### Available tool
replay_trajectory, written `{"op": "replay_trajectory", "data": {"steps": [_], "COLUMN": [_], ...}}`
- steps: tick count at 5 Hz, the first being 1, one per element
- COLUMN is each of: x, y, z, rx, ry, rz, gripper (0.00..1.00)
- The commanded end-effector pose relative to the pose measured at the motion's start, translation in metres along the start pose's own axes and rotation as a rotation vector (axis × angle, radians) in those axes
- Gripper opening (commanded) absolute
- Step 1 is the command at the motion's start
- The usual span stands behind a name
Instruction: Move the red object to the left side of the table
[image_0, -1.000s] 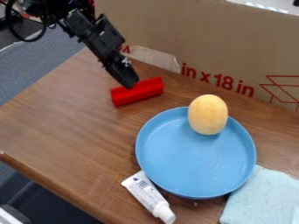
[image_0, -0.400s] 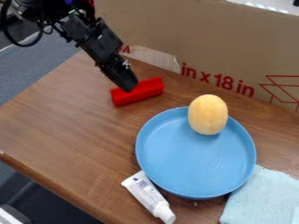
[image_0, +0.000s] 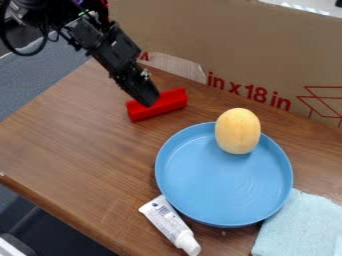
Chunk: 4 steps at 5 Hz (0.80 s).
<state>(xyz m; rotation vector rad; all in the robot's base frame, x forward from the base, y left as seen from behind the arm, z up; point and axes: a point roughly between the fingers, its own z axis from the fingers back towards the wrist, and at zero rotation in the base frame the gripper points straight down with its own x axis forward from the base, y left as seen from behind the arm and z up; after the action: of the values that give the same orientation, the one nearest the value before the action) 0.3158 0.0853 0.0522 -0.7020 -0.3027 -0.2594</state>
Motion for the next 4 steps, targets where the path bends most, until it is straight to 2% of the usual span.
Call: {"op": "replay_trajectory", "data": {"steps": [1, 2, 3, 4], "x": [0.01, 0.005, -0.003, -0.01], "y": [-0.012, -0.006, -0.002, -0.003], "z": [0.017, 0.026, 0.025, 0.031], "rx": [0.05, 0.052, 0.047, 0.046], "ry": [-0.043, -0.048, -0.057, -0.074], "rz": [-0.026, -0.005, 0.011, 0.043], "gripper": [0.0, 0.0, 0.0, 0.0]}}
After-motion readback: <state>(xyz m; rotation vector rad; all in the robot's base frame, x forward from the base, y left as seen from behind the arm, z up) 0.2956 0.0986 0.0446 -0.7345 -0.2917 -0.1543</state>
